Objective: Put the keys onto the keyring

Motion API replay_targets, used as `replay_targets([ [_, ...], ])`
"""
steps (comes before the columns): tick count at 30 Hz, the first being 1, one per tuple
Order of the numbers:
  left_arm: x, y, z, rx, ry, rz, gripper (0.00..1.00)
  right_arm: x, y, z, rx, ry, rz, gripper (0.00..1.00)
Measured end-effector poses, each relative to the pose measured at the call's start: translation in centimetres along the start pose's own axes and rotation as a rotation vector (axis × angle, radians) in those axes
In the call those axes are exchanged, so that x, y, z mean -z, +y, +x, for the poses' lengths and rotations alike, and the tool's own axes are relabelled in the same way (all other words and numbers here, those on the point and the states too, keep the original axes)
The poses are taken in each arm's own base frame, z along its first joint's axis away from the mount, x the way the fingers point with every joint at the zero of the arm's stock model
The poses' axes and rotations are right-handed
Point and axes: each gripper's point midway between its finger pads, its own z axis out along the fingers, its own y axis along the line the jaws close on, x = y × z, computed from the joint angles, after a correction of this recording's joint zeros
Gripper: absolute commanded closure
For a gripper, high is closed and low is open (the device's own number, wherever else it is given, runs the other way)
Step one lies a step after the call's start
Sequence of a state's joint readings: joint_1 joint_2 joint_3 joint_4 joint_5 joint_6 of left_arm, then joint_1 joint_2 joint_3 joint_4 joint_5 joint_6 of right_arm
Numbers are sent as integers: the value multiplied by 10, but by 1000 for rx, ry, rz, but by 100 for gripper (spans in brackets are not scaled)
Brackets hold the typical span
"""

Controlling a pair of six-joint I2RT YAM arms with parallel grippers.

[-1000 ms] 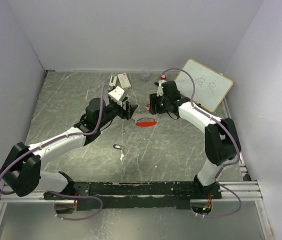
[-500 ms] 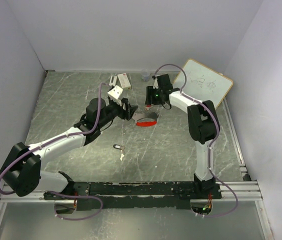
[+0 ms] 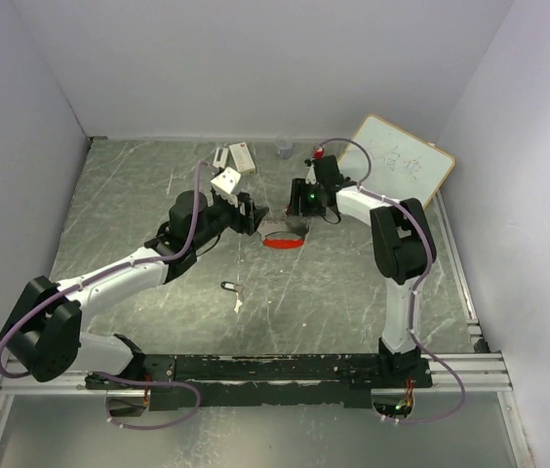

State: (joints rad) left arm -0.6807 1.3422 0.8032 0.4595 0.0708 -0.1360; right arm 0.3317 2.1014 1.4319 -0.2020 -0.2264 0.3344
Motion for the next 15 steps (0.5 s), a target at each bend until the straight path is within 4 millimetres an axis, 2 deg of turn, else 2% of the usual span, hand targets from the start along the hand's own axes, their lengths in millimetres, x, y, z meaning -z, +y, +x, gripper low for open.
replay_targets([
  [8, 1, 1, 6, 5, 11, -2, 28, 37, 11, 54, -70, 67, -84, 45],
  [12, 3, 1, 12, 9, 23, -3, 28, 44, 28, 73, -73, 86, -135, 44],
  [15, 3, 2, 14, 14, 28, -5, 28, 44, 51, 84, -49, 105, -180, 45],
])
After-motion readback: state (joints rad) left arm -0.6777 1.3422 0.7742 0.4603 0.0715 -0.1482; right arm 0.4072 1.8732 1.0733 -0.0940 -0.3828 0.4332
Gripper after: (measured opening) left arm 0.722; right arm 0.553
